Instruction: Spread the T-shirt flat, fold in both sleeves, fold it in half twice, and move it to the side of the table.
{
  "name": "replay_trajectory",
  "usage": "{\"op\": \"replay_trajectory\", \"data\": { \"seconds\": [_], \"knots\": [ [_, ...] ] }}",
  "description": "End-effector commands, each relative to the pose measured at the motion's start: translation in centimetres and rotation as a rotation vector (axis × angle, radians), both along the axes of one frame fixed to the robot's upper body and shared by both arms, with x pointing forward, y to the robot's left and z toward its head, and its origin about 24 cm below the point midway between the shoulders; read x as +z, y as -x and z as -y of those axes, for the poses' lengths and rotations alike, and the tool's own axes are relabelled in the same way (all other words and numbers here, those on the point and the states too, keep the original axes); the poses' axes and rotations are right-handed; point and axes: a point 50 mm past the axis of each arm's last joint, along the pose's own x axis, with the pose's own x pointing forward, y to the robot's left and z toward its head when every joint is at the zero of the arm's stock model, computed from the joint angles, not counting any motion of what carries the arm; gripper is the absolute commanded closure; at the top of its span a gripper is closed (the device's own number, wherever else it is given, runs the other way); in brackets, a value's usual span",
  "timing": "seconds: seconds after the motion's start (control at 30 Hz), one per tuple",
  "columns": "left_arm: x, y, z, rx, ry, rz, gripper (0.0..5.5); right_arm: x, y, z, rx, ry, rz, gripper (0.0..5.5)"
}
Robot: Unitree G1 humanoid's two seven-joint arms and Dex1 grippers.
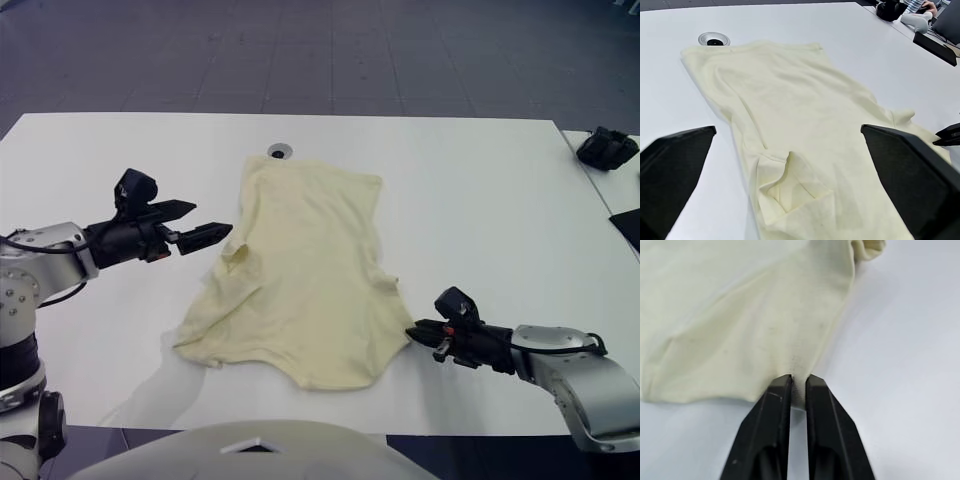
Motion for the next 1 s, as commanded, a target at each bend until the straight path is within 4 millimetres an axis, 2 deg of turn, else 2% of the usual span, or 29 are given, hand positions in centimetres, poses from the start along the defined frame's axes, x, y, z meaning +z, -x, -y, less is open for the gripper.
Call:
{"op": "replay_trajectory", "data": {
  "seconds": [0.03, 0.17, 0.27, 0.43, 0.63, 0.77, 1.0],
  "knots": [
    [-0.6, 0.3, 0.0, 0.008, -0.012, -0.013, 0.1, -0.4, -0.9, 1.2, -0.032, 0.078, 0.01, 5.48],
    [-1.1, 0.1, -0.3, 0.03, -0.04, -0.022, 0.1, -0.1, -2.1, 2.8, -0.055, 0.14, 0.047, 5.48],
    [-1.3, 0.0, -0.4, 0.043, -0.049, -0.025, 0.1, 0.8, -2.7, 3.2, -0.044, 0.142, 0.069, 5.48],
    [-1.9, 0.4, -0.5, 0.057, -0.055, -0.036, 0.1, 3.1, -2.5, 1.9, 0.061, 0.096, 0.1, 5.48],
    [-2.2, 0.6, -0.3, 0.062, -0.05, -0.042, 0.1, 5.6, -3.7, -1.0, 0.163, 0.02, 0.184, 5.48],
    [-2.3, 0.4, 0.1, 0.05, -0.049, -0.043, 0.1, 5.1, -4.3, -3.1, 0.203, -0.04, 0.184, 5.48],
    [-2.1, -0.3, 0.5, 0.02, -0.049, -0.035, 0.1, 2.3, -5.6, -7.7, 0.257, -0.142, 0.16, 5.48]
  ]
}}
